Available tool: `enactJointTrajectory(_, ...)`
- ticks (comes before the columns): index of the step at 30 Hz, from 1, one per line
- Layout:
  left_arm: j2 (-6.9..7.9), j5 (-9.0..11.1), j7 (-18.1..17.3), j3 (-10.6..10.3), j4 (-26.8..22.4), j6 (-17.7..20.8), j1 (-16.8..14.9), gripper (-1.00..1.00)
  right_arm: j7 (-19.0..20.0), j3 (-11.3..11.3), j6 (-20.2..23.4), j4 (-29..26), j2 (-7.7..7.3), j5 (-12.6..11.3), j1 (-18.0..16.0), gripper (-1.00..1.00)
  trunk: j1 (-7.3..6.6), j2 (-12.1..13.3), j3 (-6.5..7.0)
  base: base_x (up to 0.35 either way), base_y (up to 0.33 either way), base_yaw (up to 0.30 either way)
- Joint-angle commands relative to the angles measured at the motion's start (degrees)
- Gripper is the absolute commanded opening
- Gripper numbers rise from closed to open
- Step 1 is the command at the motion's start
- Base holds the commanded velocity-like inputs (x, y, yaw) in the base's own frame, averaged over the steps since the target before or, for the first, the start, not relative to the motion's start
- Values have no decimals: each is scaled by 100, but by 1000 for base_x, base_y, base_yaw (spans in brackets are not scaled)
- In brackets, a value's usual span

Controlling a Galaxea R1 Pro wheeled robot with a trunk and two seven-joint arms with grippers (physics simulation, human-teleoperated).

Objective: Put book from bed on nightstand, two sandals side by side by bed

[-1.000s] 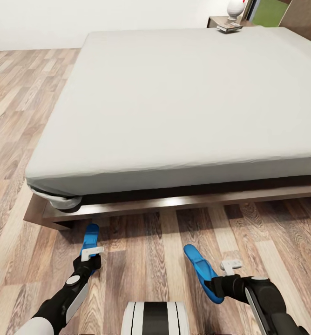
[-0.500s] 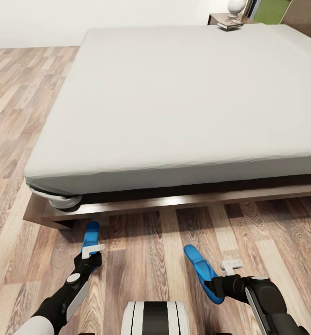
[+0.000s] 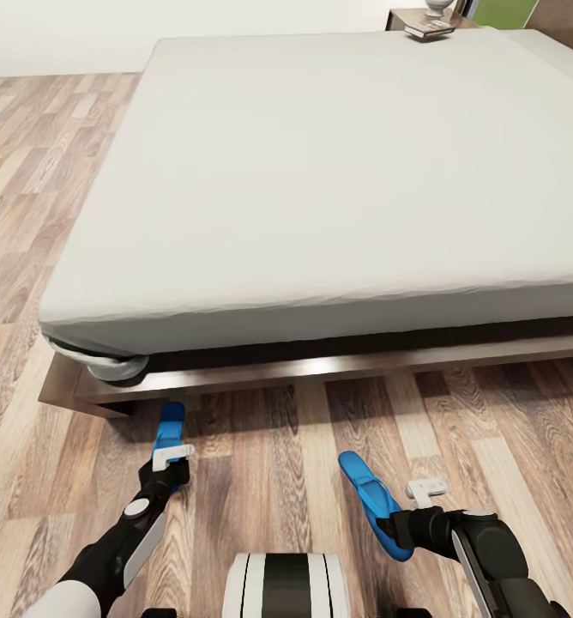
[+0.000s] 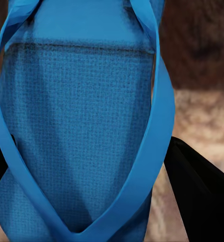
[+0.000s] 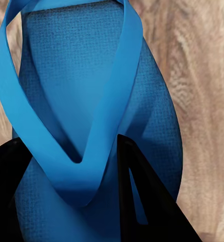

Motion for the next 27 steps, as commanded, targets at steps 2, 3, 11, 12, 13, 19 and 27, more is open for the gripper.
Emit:
enactJointTrajectory(2,6,58,51,-48,-9,-26,-4,-100,56,-7,17,-5,0,59,-2,-100,-1,-1,-3,0,0,0)
enactJointTrajectory(3,5,58,52,-48,-12,-26,-4,-100,56,-7,17,-5,0,59,-2,-100,-1,-1,-3,0,0,0)
enactJointTrajectory(11,2,58,53,-48,-48,-26,-4,-100,56,-7,17,-5,0,59,-2,-100,12,-8,-114,0,0,0)
enactJointTrajectory(12,2,58,53,-48,-55,-26,-4,-100,56,-8,17,-5,0,59,-2,-100,12,-8,-114,0,0,0)
enactJointTrajectory(13,1,58,53,-48,-65,-22,-4,-100,56,-7,17,-5,0,59,-2,-100,12,-8,-114,0,0,0)
enactJointTrajectory(19,-7,58,53,-48,-86,-20,-4,-100,56,-9,17,-5,0,59,-2,-100,12,-8,-114,0,0,0)
enactJointTrajectory(27,-16,58,67,-48,-92,-22,-4,-100,56,-3,17,-5,0,59,-2,-100,20,-12,-180,0,0,0)
